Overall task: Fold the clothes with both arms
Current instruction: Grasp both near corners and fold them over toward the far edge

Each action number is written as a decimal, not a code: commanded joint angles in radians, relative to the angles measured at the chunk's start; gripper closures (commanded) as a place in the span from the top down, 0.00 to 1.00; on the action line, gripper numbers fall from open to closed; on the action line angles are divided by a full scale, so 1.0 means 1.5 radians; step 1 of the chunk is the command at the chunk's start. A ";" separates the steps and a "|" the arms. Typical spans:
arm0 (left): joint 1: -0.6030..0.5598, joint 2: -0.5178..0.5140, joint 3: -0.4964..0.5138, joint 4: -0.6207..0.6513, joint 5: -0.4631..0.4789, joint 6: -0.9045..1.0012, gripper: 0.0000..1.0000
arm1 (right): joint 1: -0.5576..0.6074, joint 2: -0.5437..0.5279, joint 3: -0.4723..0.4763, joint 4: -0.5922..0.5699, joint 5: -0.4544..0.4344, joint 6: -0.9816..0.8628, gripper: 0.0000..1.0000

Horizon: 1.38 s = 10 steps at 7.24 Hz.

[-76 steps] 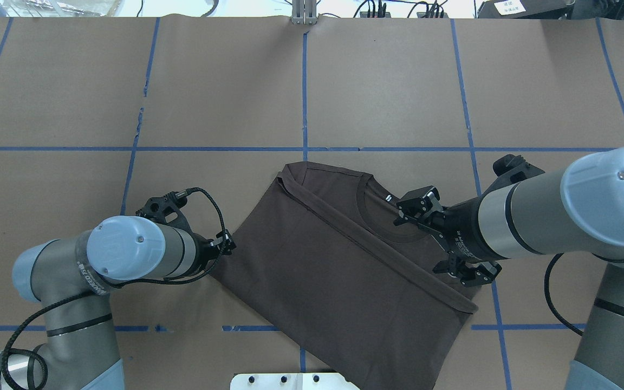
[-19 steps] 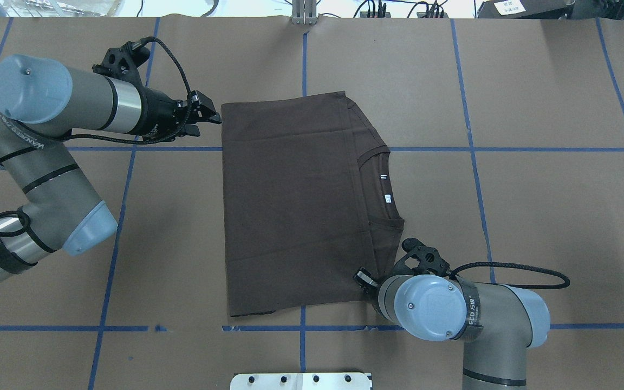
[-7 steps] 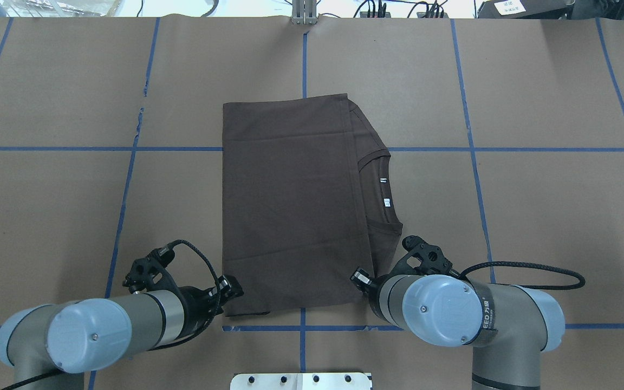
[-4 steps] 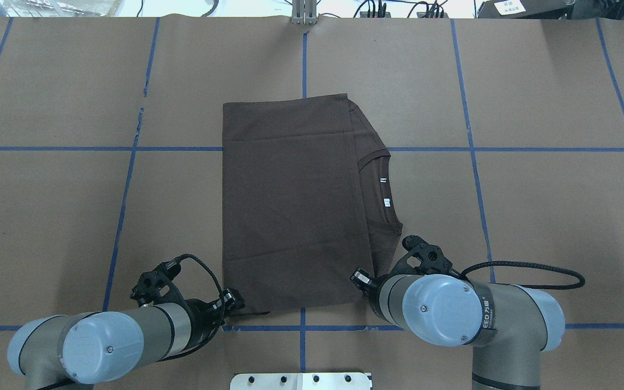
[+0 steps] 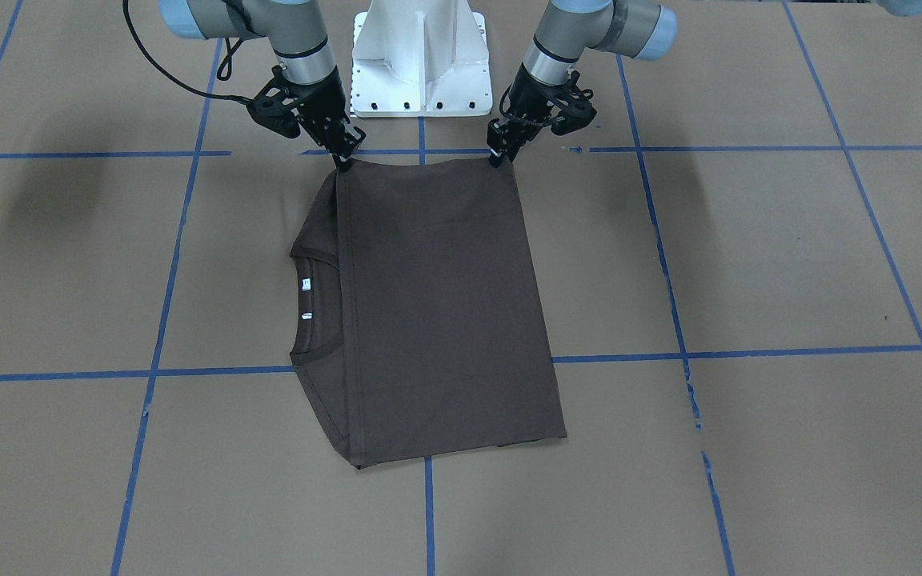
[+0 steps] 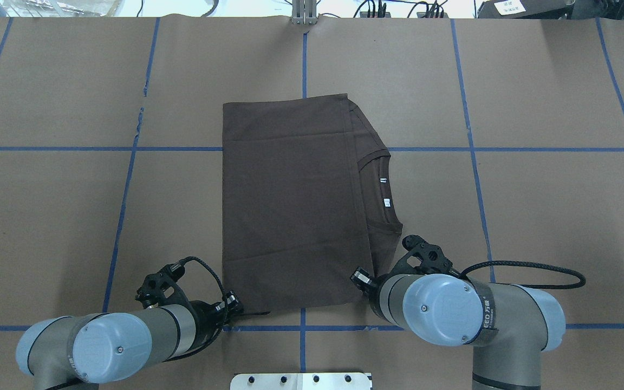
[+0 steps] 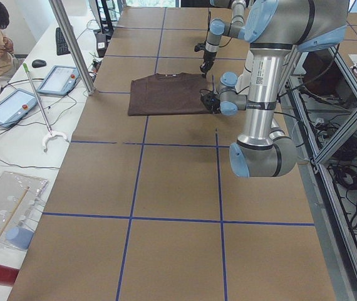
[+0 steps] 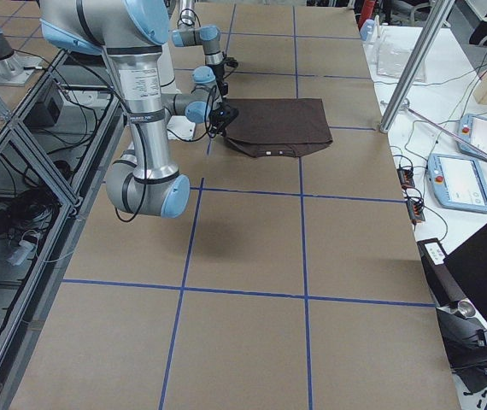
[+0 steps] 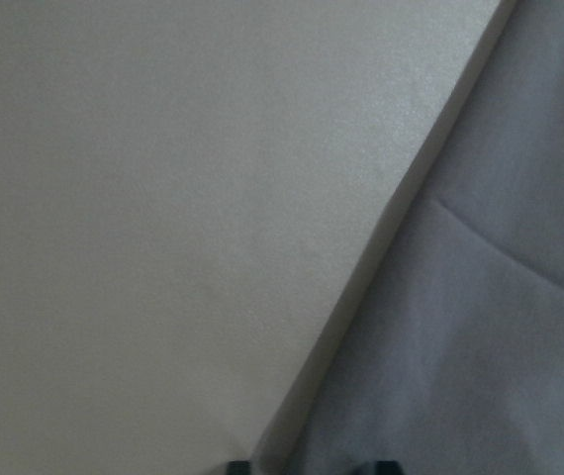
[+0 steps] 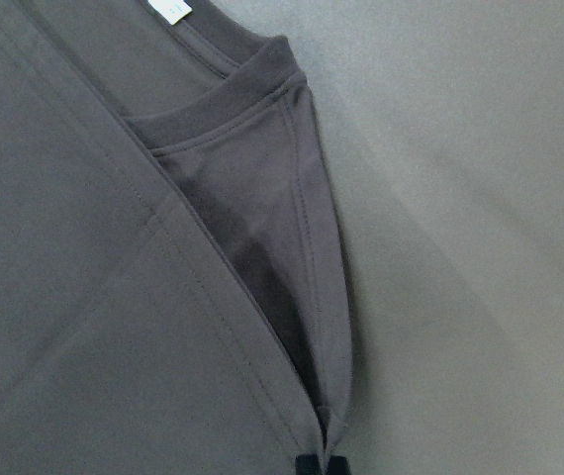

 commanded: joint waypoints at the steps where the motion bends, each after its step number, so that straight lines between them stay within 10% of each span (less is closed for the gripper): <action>1: 0.000 -0.001 -0.004 0.000 -0.002 0.001 0.00 | 0.000 0.000 0.003 0.000 0.000 0.000 0.00; 4: -0.008 0.007 -0.088 0.001 -0.019 0.000 0.00 | -0.004 -0.001 0.024 -0.001 0.001 0.000 0.00; 7: 0.016 0.029 -0.237 0.048 -0.025 -0.063 0.00 | -0.083 -0.015 0.248 -0.246 0.000 0.004 0.00; 10: -0.132 -0.045 -0.179 0.056 -0.053 0.080 0.00 | 0.039 0.088 0.156 -0.278 -0.005 -0.027 0.00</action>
